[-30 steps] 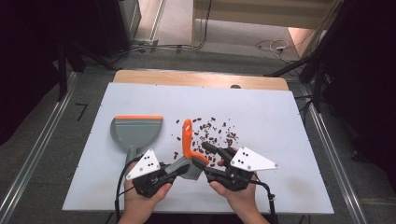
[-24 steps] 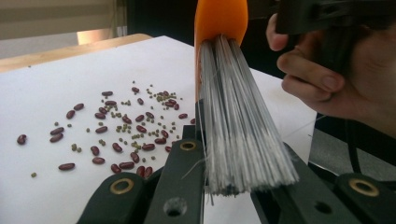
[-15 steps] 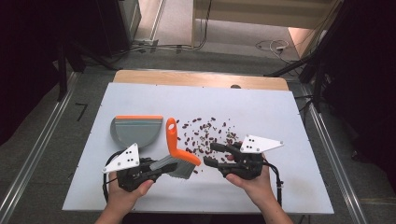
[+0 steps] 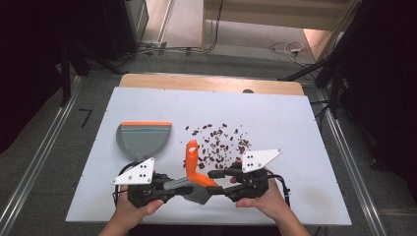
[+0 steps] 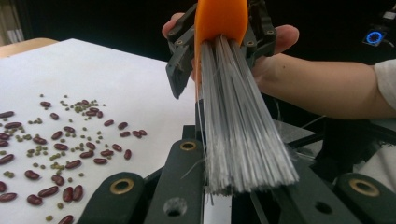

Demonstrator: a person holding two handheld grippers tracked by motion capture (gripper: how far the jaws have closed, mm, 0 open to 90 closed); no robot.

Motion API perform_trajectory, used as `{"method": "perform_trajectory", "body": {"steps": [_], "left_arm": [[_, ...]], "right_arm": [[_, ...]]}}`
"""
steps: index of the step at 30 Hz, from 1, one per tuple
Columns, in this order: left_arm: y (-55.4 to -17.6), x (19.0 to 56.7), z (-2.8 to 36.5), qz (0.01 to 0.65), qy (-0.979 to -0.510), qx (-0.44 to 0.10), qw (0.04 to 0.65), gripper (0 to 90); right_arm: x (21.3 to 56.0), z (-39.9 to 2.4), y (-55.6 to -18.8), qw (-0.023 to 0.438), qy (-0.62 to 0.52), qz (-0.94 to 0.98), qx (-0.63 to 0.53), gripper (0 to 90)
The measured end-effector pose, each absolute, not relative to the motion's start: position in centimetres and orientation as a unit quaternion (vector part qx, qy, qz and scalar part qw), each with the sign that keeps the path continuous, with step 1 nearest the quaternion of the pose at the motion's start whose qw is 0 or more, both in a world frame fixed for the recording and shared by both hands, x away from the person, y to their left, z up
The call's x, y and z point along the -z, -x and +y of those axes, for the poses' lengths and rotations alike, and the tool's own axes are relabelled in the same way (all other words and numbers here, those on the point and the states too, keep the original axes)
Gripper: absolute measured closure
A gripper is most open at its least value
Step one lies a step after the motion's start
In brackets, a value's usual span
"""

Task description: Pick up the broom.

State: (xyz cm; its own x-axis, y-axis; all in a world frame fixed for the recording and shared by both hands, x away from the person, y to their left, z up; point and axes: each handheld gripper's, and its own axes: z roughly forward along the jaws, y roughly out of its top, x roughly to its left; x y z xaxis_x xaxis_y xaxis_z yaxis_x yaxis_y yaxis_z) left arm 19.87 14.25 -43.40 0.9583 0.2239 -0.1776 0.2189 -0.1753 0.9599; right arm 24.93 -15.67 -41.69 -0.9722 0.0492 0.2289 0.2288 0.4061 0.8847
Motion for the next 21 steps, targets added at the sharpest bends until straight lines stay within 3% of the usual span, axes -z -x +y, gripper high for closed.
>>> {"method": "perform_trajectory", "body": {"steps": [10, 16, 21], "left_arm": [[-19.9, 43.5, 13.8, 0.129, -0.772, 0.021, 0.623, 86.5], [-20.0, 43.5, 13.9, 0.127, -0.77, 0.033, 0.624, 86.4], [-20.2, 43.8, 14.0, 0.134, -0.764, 0.043, 0.63, 85.1]], "right_arm": [[42.2, -14.6, -24.5, 0.129, 0.052, -0.842, 0.521, 61.6], [42.2, -14.6, -24.4, 0.134, 0.043, -0.843, 0.519, 68.2], [42.0, -14.5, -24.2, 0.128, 0.047, -0.848, 0.512, 68.7]]}}
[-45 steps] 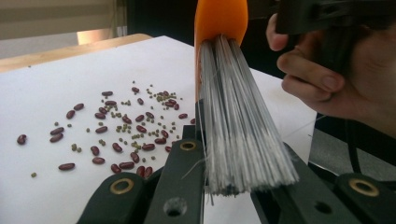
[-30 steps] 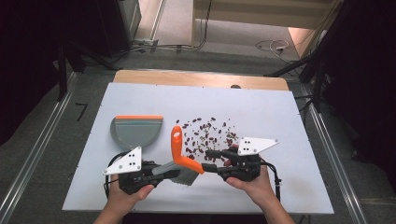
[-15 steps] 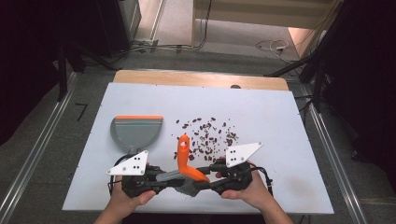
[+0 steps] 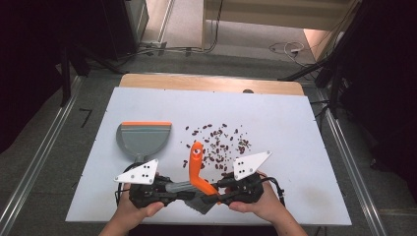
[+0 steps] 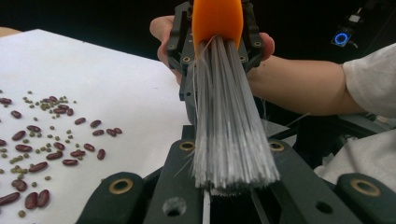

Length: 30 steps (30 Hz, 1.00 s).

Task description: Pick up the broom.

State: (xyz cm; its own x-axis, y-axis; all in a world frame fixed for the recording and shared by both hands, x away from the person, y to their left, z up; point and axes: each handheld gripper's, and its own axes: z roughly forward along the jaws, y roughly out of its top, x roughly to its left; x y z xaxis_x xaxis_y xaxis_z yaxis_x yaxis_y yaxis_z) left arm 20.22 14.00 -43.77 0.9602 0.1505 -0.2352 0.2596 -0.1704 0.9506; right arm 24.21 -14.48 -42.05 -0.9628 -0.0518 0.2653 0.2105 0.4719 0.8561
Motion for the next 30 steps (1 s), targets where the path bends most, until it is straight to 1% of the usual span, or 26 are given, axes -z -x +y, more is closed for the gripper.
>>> {"method": "perform_trajectory", "body": {"steps": [1, 2, 3, 5, 6, 7, 8, 10, 11, 12, 13, 15, 18, 19, 21, 22, 25, 30], "left_arm": [[-20.3, 43.8, 14.1, 0.135, -0.762, 0.047, 0.632, 84.5], [-20.4, 43.9, 14.1, 0.139, -0.759, 0.049, 0.634, 82.0], [-20.4, 43.9, 14.1, 0.141, -0.758, 0.044, 0.636, 82.0], [-20.4, 43.9, 14.2, 0.155, -0.755, 0.03, 0.636, 69.1], [-20.5, 44.0, 14.2, 0.167, -0.754, 0.026, 0.635, 59.6], [-20.6, 44.0, 14.3, 0.18, -0.754, 0.021, 0.632, 52.1], [-20.7, 44.0, 14.5, 0.19, -0.753, 0.015, 0.63, 52.1], [-20.9, 44.1, 14.8, 0.209, -0.745, 0.003, 0.633, 39.9], [-20.9, 44.1, 15.0, 0.216, -0.744, -0.004, 0.632, 33.1], [-21.0, 44.1, 15.1, 0.225, -0.74, -0.013, 0.634, 21.5], [-21.0, 44.1, 15.3, 0.235, -0.737, -0.02, 0.633, 21.5], [-21.1, 44.1, 15.7, 0.249, -0.733, -0.031, 0.633, 12.1], [-21.2, 44.2, 16.3, 0.259, -0.726, -0.041, 0.636, 2.0], [-21.2, 44.2, 16.5, 0.26, -0.724, -0.047, 0.637, 0.4], [-21.3, 44.2, 16.9, 0.265, -0.72, -0.056, 0.638, 0.4], [-21.3, 44.2, 17.0, 0.269, -0.718, -0.061, 0.638, 0.4], [-21.3, 44.3, 17.4, 0.277, -0.714, -0.067, 0.639, 0.4], [-21.2, 44.5, 17.5, 0.274, -0.718, -0.079, 0.636, 0.4]], "right_arm": [[41.9, -14.5, -24.1, 0.125, 0.05, -0.85, 0.509, 68.7], [41.7, -14.5, -24.1, 0.122, 0.057, -0.851, 0.509, 68.9], [41.7, -14.5, -24.1, 0.122, 0.057, -0.851, 0.509, 68.9], [41.5, -14.5, -24.1, 0.109, 0.07, -0.854, 0.504, 69.0], [41.5, -14.5, -24.2, 0.107, 0.075, -0.854, 0.503, 69.0], [41.5, -14.5, -24.2, 0.102, 0.078, -0.855, 0.502, 69.0], [41.5, -14.5, -24.2, 0.102, 0.078, -0.855, 0.502, 69.0], [41.5, -14.7, -24.3, 0.094, 0.084, -0.855, 0.502, 69.0], [41.5, -14.8, -24.4, 0.09, 0.087, -0.854, 0.504, 69.0], [41.4, -15.0, -24.5, 0.08, 0.095, -0.855, 0.503, 69.0], [41.4, -15.0, -24.5, 0.08, 0.095, -0.855, 0.503, 69.0], [41.3, -15.1, -24.6, 0.065, 0.102, -0.859, 0.498, 69.0], [41.1, -15.3, -24.8, 0.047, 0.12, -0.86, 0.494, 69.0], [41.1, -15.5, -24.9, 0.038, 0.126, -0.86, 0.493, 69.0], [41.1, -15.6, -25.0, 0.034, 0.136, -0.86, 0.491, 69.0], [41.1, -15.9, -25.3, 0.023, 0.144, -0.863, 0.484, 69.0], [41.1, -16.2, -25.5, 0.017, 0.154, -0.861, 0.484, 69.0], [40.9, -17.0, -26.0, -0.009, 0.172, -0.86, 0.481, 69.0]]}}
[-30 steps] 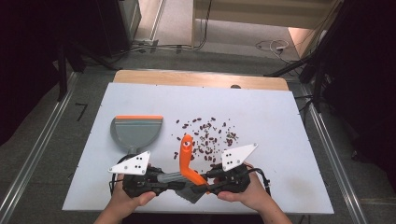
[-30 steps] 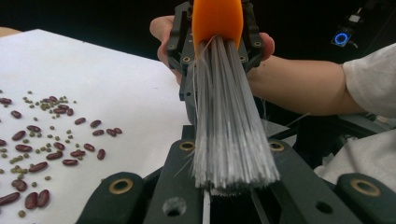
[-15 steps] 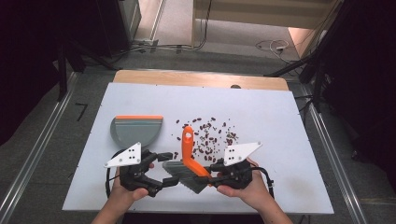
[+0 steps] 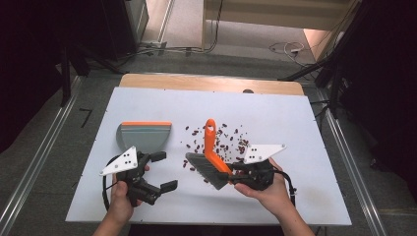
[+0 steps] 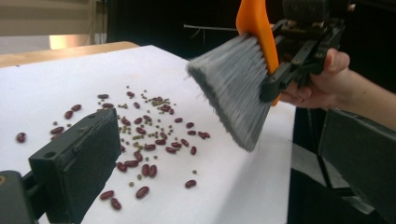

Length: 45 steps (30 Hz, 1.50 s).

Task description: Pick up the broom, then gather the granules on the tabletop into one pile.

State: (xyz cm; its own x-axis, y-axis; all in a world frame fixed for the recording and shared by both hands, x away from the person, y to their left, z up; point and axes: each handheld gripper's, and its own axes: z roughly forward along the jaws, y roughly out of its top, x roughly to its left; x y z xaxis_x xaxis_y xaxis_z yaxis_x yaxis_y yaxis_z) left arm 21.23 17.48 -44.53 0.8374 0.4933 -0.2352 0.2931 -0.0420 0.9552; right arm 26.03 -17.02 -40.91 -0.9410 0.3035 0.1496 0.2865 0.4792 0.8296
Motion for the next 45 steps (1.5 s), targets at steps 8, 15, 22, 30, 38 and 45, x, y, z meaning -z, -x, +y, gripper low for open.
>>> {"method": "perform_trajectory", "body": {"steps": [8, 15, 22, 30, 38, 45], "left_arm": [[-21.2, 44.7, 18.3, 0.288, -0.718, -0.108, 0.624, 0.4], [-21.2, 45.0, 19.0, 0.303, -0.71, -0.115, 0.625, 0.4], [-21.1, 45.1, 19.3, 0.312, -0.712, -0.127, 0.617, 0.4], [-21.2, 45.2, 19.6, 0.321, -0.709, -0.132, 0.614, 0.4], [-21.3, 45.5, 19.2, 0.323, -0.712, -0.128, 0.61, 0.4], [-21.3, 45.6, 18.9, 0.312, -0.722, -0.117, 0.607, 1.3]], "right_arm": [[40.9, -18.2, -27.0, 0.043, -0.21, 0.857, -0.468, 68.9], [40.7, -19.3, -27.7, 0.073, -0.238, 0.854, -0.458, 68.8], [40.1, -20.4, -28.9, 0.107, -0.26, 0.857, -0.432, 68.8], [38.9, -21.4, -31.5, 0.147, -0.284, 0.863, -0.392, 68.8], [38.4, -22.2, -36.3, 0.197, -0.324, 0.874, -0.302, 68.8], [39.3, -22.8, -39.9, 0.22, -0.351, 0.883, -0.221, 68.8]]}}
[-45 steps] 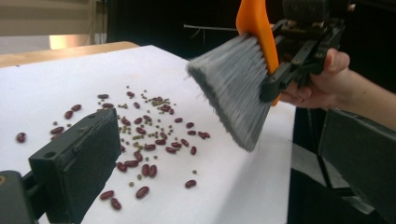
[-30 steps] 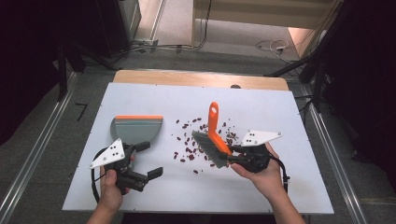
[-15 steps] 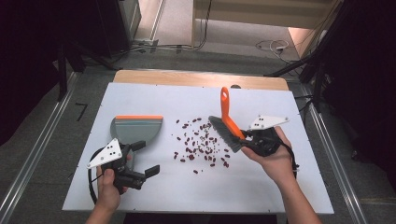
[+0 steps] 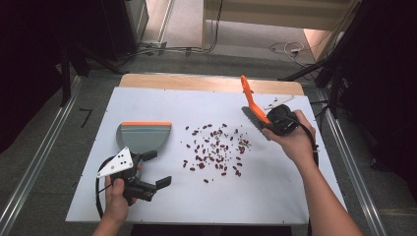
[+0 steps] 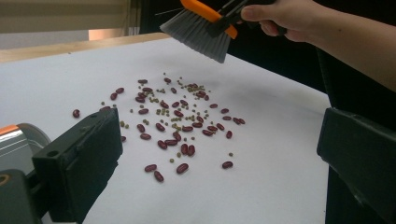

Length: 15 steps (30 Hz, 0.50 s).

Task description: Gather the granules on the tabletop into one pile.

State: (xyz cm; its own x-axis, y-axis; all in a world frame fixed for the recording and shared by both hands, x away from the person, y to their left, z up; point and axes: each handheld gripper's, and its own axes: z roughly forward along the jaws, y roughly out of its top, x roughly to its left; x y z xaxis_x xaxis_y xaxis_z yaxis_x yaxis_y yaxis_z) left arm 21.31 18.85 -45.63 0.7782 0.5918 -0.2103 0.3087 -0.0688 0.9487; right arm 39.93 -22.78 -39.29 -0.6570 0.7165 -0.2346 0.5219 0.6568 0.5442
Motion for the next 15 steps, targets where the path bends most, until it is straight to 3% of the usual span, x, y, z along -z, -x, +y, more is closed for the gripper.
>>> {"method": "perform_trajectory", "body": {"steps": [15], "left_arm": [[-21.3, 45.8, 18.8, 0.314, -0.723, -0.114, 0.605, 1.3]], "right_arm": [[43.6, -18.9, -42.6, 0.236, -0.343, 0.904, -0.092, 68.8]]}}
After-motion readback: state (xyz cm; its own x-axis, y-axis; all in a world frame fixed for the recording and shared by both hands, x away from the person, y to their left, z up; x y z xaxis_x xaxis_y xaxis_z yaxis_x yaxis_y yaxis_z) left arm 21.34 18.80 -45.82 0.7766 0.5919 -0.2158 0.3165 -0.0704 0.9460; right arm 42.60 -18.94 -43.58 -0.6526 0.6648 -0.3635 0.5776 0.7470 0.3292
